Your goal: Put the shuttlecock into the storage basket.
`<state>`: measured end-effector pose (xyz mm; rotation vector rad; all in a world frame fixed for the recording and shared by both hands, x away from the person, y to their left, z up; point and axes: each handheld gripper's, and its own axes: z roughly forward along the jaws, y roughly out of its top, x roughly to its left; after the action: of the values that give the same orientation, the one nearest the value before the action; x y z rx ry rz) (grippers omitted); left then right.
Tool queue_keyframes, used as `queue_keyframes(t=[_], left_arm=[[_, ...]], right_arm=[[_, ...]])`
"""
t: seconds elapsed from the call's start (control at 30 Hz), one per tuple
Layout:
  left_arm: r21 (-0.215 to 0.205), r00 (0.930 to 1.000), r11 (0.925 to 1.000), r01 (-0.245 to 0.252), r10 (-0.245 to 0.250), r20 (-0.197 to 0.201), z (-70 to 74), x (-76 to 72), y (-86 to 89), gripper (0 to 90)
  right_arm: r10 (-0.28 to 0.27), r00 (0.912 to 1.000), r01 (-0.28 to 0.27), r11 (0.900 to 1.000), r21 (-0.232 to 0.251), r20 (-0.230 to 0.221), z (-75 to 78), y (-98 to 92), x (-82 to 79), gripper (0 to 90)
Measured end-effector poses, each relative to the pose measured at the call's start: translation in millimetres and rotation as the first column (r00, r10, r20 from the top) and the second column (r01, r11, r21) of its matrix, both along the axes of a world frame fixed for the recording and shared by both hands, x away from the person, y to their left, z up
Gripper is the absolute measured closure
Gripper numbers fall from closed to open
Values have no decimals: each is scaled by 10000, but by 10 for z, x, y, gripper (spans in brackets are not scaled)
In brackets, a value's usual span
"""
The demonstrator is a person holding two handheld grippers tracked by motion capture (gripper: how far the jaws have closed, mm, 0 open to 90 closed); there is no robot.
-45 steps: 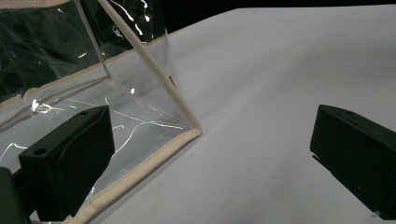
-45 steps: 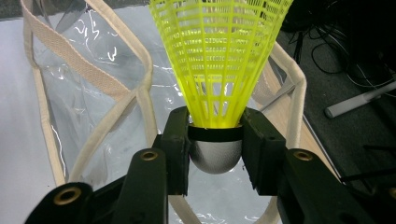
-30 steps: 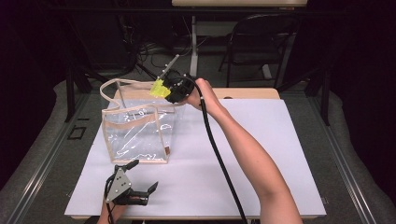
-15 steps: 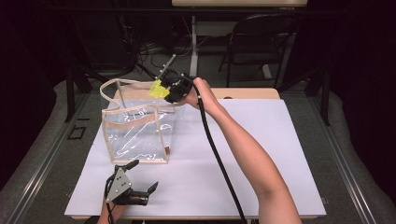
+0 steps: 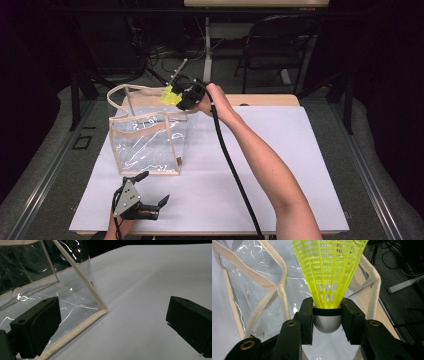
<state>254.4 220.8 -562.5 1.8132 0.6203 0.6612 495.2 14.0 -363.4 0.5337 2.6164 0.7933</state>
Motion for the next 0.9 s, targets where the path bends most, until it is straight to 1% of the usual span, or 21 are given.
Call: queue_keyframes(t=[0.1,0.43,0.57,0.7,0.77,0.9], left_arm=[[-8,10000,10000,-5,5,9,1,-1,2,0],[2,10000,10000,2,-2,10,2,-1,3,0],[-33,10000,10000,-1,1,9,1,-1,2,0],[2,10000,10000,15,-15,17,3,-2,7,0],[-15,10000,10000,7,-6,24,4,-3,9,0],[15,10000,10000,14,-14,44,6,-3,11,0]], right_arm=[[12,10000,-12,10000,-89,-3,-11,8,5,641],[-34,10000,34,9999,-118,-66,-21,14,3,640],[3,10000,-4,9997,-261,-47,-33,23,5,631],[-164,9999,163,9997,-208,-30,-32,29,1,552],[-154,9998,156,9997,-179,86,-20,22,0,523],[-251,9994,249,9996,98,238,26,-9,-29,465]])
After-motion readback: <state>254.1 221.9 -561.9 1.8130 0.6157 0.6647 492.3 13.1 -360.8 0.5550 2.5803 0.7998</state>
